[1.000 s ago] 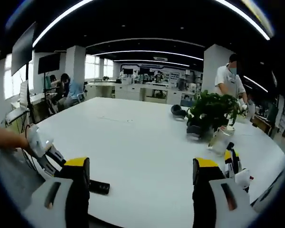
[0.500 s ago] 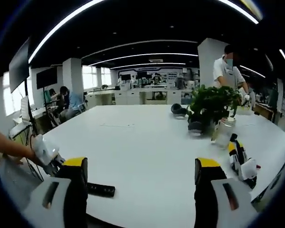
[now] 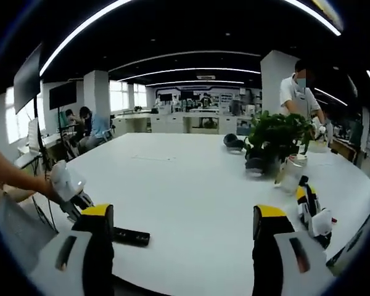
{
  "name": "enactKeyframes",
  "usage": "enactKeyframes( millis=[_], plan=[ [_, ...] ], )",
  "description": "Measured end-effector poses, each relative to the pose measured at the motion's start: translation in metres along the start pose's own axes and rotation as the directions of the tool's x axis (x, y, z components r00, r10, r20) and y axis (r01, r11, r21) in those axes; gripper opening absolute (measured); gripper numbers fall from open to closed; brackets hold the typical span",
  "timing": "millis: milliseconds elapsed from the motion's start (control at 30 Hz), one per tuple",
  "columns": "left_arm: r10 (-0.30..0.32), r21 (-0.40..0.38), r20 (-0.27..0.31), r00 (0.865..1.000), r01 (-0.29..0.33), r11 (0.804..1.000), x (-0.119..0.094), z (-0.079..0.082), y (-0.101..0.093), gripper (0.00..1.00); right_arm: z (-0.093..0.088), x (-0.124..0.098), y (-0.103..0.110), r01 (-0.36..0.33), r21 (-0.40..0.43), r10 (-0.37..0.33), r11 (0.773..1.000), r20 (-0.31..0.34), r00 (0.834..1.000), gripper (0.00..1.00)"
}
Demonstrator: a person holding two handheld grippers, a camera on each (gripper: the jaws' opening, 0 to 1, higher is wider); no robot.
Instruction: Press the specified remote control buttons in sequence, fully releasing each button before pressing the next.
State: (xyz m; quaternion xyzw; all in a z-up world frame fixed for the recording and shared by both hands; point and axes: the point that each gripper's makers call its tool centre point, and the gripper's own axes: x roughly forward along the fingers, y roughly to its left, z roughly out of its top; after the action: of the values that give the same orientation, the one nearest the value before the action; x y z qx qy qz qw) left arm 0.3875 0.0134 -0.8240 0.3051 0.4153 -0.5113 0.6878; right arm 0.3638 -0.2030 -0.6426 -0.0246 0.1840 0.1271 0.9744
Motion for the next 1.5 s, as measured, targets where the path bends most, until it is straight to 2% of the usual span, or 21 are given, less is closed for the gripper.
enactKeyframes(
  millis=[100,567,700,833,1067,1500],
  plan=[
    [0.007,0.009,-0.014,1.000,-0.006,1.000,-0.002,0.002,0.013,0.23,0.003,-0.001,-0.002,0.011,-0.009,-0.011,1.000,0.016,1.000,0.97],
    [0.055,0.068,-0.065,0.996,-0.050,0.996,-0.001,0.008,0.071,0.23,-0.002,0.000,-0.005,0.027,-0.014,-0.027,1.000,-0.009,1.000,0.96],
    [0.060,0.084,-0.070,0.996,-0.054,0.995,0.001,0.014,0.090,0.23,-0.002,0.000,-0.006,0.034,-0.021,-0.034,0.999,-0.008,0.999,0.95],
    [0.092,0.131,-0.089,0.992,-0.079,0.988,-0.001,0.019,0.113,0.23,-0.006,0.001,-0.006,0.035,-0.023,-0.035,0.999,-0.029,0.999,0.94],
    [0.120,0.161,-0.104,0.987,-0.103,0.982,0.001,0.030,0.149,0.23,-0.008,0.001,-0.011,0.058,-0.031,-0.059,0.998,-0.042,0.997,0.94],
    [0.141,0.207,-0.110,0.984,-0.116,0.971,0.016,0.054,0.215,0.23,-0.013,0.002,-0.017,0.092,-0.032,-0.094,0.995,-0.072,0.993,0.93]
  ],
)
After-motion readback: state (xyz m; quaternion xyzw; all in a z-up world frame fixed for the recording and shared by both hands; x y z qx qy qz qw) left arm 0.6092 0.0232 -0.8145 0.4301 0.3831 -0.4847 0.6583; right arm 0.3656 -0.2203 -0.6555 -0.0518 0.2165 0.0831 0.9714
